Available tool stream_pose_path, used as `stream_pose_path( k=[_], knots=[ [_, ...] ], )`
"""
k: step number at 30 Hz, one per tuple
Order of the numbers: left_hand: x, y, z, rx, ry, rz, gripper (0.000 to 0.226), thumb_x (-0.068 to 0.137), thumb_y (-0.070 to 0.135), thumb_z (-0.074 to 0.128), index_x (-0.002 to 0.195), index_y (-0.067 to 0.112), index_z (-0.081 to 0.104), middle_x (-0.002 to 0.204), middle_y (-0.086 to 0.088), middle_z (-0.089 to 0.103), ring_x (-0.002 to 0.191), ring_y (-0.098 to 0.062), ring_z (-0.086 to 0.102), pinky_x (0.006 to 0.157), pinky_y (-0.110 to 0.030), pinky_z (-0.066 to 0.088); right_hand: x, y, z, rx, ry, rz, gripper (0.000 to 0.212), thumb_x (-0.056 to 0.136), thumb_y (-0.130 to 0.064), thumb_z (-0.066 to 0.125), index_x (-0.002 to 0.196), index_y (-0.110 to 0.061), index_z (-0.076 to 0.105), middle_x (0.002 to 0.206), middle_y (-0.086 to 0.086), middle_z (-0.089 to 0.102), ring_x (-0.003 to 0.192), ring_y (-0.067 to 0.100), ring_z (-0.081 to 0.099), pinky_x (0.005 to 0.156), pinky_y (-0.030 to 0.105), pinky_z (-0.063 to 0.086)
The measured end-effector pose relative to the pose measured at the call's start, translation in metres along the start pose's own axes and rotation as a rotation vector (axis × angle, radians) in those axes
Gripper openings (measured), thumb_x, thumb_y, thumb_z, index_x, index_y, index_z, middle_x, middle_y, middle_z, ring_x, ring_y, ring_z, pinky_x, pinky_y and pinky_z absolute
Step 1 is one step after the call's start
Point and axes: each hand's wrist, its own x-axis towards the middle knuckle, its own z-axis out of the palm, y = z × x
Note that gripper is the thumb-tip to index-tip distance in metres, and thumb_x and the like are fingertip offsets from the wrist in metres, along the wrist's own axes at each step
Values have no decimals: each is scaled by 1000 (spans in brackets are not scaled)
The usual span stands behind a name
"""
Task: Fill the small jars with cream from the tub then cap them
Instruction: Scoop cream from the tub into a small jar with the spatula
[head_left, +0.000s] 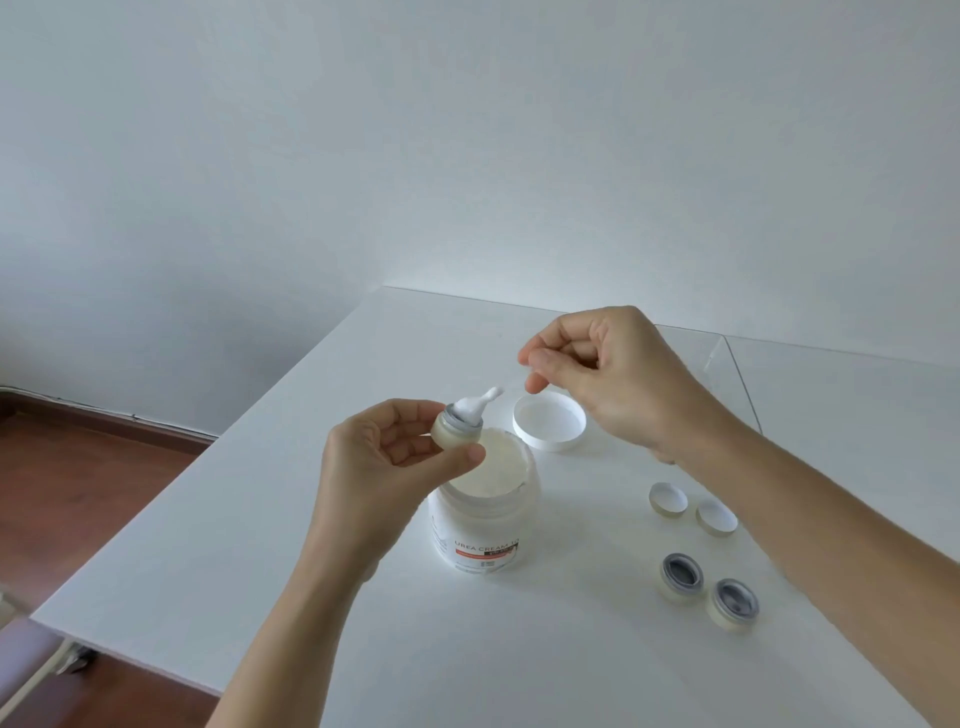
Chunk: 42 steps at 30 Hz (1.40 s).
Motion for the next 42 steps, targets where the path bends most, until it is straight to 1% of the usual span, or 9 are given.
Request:
stream_pose_path(
  k=[2, 5, 10, 13, 19, 24, 28, 32, 42],
  knots=[
    [1, 1, 1, -3, 5, -3, 36, 60, 9, 91, 91, 15, 74, 86, -1, 80, 76, -15, 76, 67, -17, 56, -7, -3, 4, -105, 23, -173, 9, 90, -14, 63, 87, -17, 71, 71, -9, 73, 61, -6, 60, 60, 6, 40],
    [2, 3, 2, -11, 21, -3, 34, 61, 9, 91, 90, 15, 75, 84, 0, 80, 76, -15, 76, 67, -16, 56, -18, -2, 7, -299, 43, -425, 12, 89, -13, 65, 99, -17, 72, 77, -2, 70, 63, -2, 56, 65, 2, 37],
    [3, 5, 0, -5, 53, -2, 34, 59, 12, 91, 90, 16, 75, 84, -1, 80, 80, -20, 76, 68, -21, 60, -31, 8, 3, -471, 27, -737, 19, 84, 5, 65, 100, -3, 72, 74, 2, 66, 74, 15, 53, 63, 18, 48],
    [2, 5, 0, 34, 57, -5, 33, 60, 15, 92, 88, 21, 76, 86, -2, 80, 84, -25, 75, 77, -32, 62, -34, 11, -1, -437, 46, -750, 19, 86, 2, 60, 100, -2, 72, 76, 3, 69, 76, 17, 54, 65, 19, 49],
    [1, 3, 1, 47, 54, -5, 29, 62, 17, 91, 84, 29, 76, 88, 6, 79, 84, -10, 74, 74, -23, 53, -35, 18, -1, -370, 137, -680, 19, 82, 4, 67, 97, -5, 74, 72, -3, 62, 72, 1, 50, 68, -1, 36],
    [-2, 2, -1, 17, 45, -4, 34, 61, 21, 91, 90, 24, 74, 95, 7, 79, 101, -11, 71, 92, -34, 50, -36, 21, 0, -98, 206, -444, 11, 88, -16, 66, 93, -17, 75, 79, -2, 73, 75, 10, 68, 70, 18, 51],
    [-8, 1, -3, -95, 1, -33, 49, 48, 34, 88, 93, 18, 74, 97, 0, 79, 100, -13, 72, 89, -32, 50, -32, 32, -1, 328, 136, -42, 11, 89, -8, 63, 89, -15, 72, 80, -1, 77, 75, 5, 70, 70, 19, 55],
    [-11, -1, 0, -142, -19, -66, 50, 46, 33, 87, 91, 18, 74, 95, -3, 79, 97, -17, 73, 87, -34, 52, -34, 43, -2, 644, 82, 257, 10, 89, -6, 61, 91, -7, 71, 82, 10, 76, 75, 17, 71, 68, 24, 59],
    [-9, -6, 18, -201, 5, -67, 46, 50, 28, 85, 92, 16, 72, 93, 0, 79, 94, -14, 73, 79, -27, 51, -40, 52, -10, 748, 95, 415, 10, 88, -6, 61, 93, -4, 70, 85, 12, 74, 78, 23, 72, 66, 32, 60]
  ],
)
